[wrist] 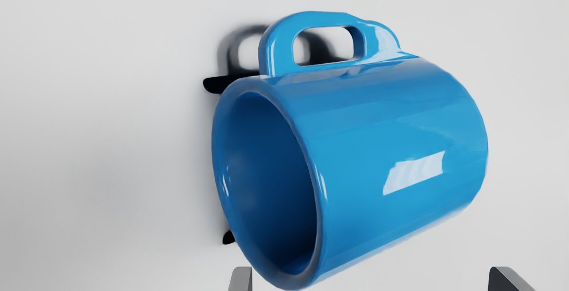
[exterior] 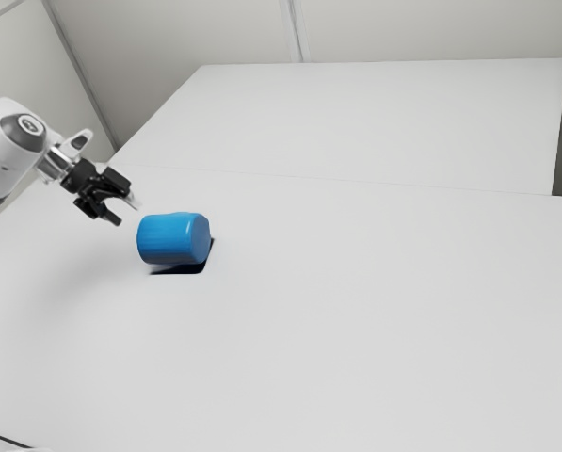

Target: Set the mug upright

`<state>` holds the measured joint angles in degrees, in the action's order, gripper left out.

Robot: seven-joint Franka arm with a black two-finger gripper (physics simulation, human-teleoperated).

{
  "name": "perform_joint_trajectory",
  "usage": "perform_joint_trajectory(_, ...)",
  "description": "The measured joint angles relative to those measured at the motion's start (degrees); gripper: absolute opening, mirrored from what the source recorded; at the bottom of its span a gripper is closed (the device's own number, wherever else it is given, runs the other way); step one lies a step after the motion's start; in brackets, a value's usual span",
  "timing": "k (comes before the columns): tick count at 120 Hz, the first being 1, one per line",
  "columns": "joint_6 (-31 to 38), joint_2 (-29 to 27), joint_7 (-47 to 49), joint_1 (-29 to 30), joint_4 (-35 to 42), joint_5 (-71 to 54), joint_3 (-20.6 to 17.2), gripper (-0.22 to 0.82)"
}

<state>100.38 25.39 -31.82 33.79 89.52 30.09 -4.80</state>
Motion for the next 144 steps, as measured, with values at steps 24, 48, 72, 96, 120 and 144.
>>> perform_joint_trajectory(24, 0.89, 1.74, -2.86, 0.35, 0.36, 3.94, 0.13, 0.57)
perform_joint_trajectory(48, 2.48, 2.98, -5.69, 0.81, 1.85, 8.45, 0.15, 0.57)
perform_joint_trajectory(72, 3.93, 3.18, -10.26, 1.14, 4.96, 16.87, 0.15, 0.57)
perform_joint_trajectory(96, 4.65, 3.28, -15.51, 1.24, 8.42, 25.32, 0.20, 0.57)
perform_joint_trajectory(120, 4.60, 3.61, -21.14, 1.27, 10.72, 33.17, 0.15, 0.49)
perform_joint_trajectory(144, 4.48, 3.39, -25.34, 1.24, 10.68, 35.29, -0.08, 0.08)
